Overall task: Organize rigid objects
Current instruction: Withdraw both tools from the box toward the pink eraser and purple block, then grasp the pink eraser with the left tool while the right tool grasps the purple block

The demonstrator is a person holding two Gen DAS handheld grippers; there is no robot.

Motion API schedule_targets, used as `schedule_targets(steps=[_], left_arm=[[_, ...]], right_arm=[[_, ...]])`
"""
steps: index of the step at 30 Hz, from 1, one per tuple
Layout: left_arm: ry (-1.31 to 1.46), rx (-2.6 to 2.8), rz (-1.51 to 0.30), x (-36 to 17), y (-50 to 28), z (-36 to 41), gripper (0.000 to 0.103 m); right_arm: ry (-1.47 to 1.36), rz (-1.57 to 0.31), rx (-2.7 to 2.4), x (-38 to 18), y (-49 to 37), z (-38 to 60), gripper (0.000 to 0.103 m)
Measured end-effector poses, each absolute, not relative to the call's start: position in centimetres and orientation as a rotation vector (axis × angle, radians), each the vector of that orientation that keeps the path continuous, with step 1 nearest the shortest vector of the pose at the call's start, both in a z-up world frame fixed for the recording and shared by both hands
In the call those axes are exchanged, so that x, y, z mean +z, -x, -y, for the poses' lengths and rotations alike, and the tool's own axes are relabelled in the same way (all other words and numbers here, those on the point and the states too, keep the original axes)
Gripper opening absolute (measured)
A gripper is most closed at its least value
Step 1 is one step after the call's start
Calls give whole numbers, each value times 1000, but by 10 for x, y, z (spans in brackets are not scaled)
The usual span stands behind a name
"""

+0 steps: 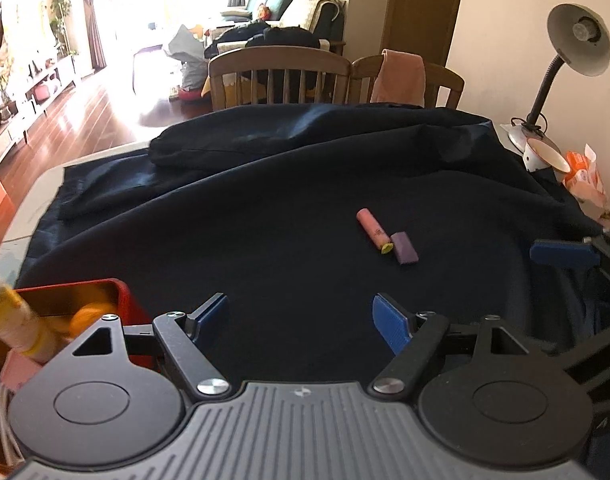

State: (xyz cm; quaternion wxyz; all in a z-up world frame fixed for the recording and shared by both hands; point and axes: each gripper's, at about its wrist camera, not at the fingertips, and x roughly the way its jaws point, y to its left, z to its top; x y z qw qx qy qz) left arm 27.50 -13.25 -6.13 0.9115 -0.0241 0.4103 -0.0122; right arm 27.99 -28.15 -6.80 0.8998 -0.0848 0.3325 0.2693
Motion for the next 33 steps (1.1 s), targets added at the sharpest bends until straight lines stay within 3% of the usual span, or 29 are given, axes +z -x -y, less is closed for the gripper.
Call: schedule_targets(steps=[22, 33], left_arm=[[74, -8, -905, -103, -394, 169, 79], [33, -24, -928, -126, -422, 185, 79]], right_arm=[[244, -767, 528, -125, -351, 284, 102], [257, -778, 537, -141, -360, 277, 91]])
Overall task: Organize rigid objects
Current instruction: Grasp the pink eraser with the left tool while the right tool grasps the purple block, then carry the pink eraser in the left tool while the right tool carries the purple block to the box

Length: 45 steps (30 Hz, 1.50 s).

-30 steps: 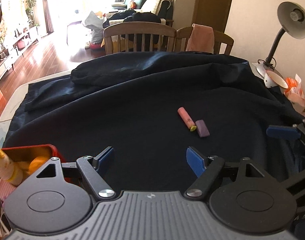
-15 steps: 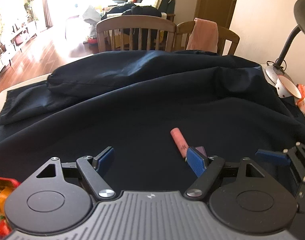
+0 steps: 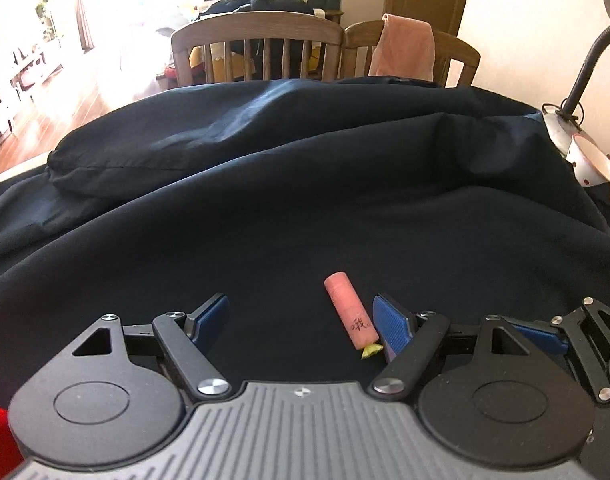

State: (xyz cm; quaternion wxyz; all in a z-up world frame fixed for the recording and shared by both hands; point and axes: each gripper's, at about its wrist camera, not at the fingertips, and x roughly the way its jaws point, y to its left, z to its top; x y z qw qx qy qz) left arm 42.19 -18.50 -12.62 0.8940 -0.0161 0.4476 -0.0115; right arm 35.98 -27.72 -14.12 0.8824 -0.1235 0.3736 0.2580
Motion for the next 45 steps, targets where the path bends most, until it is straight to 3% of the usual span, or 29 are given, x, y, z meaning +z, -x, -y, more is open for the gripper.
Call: schedule_targets(steps=[8, 13, 22, 24, 26, 45], left_arm=[[-6, -50, -934, -137, -428, 196, 78], [0, -59, -968, -146, -435, 195, 54], [-11, -51, -964, -149, -437, 189, 26], [-10, -47, -964, -149, -437, 188, 17], [17, -52, -971, -149, -438, 185, 16], [52, -31, -959, -115, -381, 162, 16]], right_arm=[[280, -782, 550, -150, -358, 271, 73], [290, -786, 551, -155, -358, 270, 61], [250, -785, 558, -153, -355, 275, 41], [246, -787, 549, -151, -356, 276, 31], [236, -790, 531, -150, -358, 277, 20], [66, -786, 529, -101, -332, 304, 20]])
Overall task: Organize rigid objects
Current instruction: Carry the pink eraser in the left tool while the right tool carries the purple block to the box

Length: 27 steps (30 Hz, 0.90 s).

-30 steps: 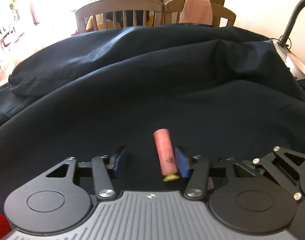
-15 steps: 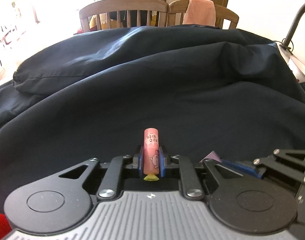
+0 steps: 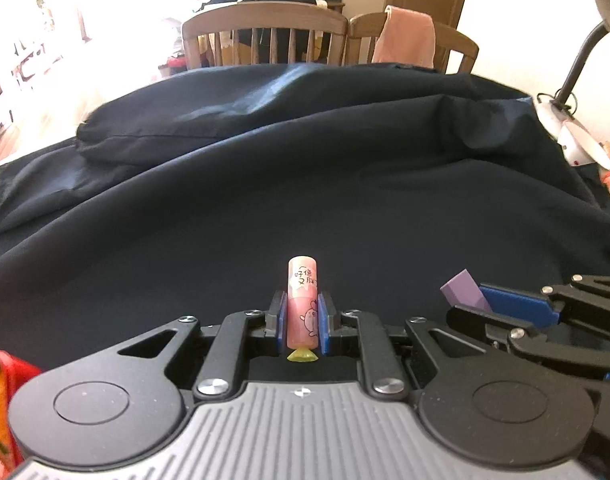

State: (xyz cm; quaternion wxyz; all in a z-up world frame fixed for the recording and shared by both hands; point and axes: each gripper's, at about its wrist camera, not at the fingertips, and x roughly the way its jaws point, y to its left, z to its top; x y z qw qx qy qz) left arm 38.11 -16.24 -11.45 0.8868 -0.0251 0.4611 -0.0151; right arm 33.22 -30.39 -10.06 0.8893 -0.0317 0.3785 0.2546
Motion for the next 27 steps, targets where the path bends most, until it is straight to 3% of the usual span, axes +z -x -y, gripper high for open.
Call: schedule_targets(steps=[27], left_arm=[[202, 139, -864, -45, -212, 67, 16]], right_arm=[[73, -706, 785, -23, -225, 236, 20]])
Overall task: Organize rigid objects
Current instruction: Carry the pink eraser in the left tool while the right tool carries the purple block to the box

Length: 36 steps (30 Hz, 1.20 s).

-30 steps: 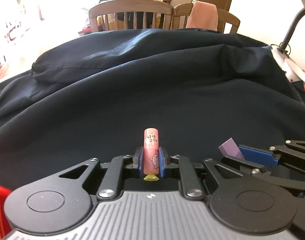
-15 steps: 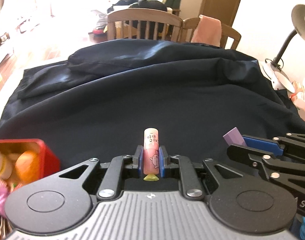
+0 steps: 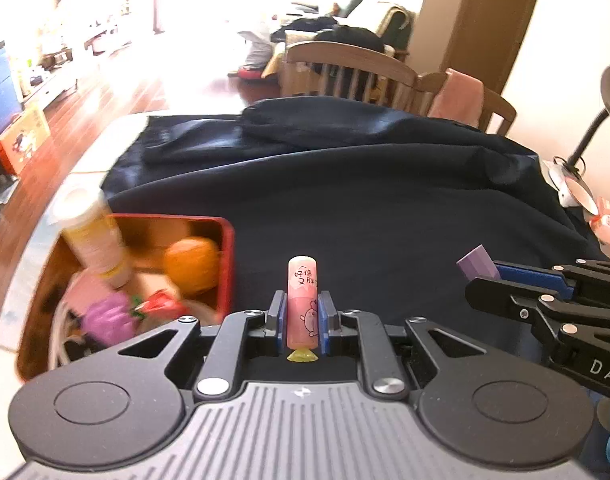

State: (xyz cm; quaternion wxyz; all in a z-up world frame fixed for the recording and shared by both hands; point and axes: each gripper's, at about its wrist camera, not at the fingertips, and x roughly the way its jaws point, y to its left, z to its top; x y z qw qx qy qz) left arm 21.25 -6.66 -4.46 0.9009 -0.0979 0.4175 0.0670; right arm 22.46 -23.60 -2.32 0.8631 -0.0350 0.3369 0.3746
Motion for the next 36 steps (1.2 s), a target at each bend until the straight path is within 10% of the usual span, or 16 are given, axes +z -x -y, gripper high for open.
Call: schedule_targets(steps=[36], left_arm=[[222, 180, -915, -83, -180, -126, 16]], right_arm=[[281, -770, 834, -57, -172, 34, 20]])
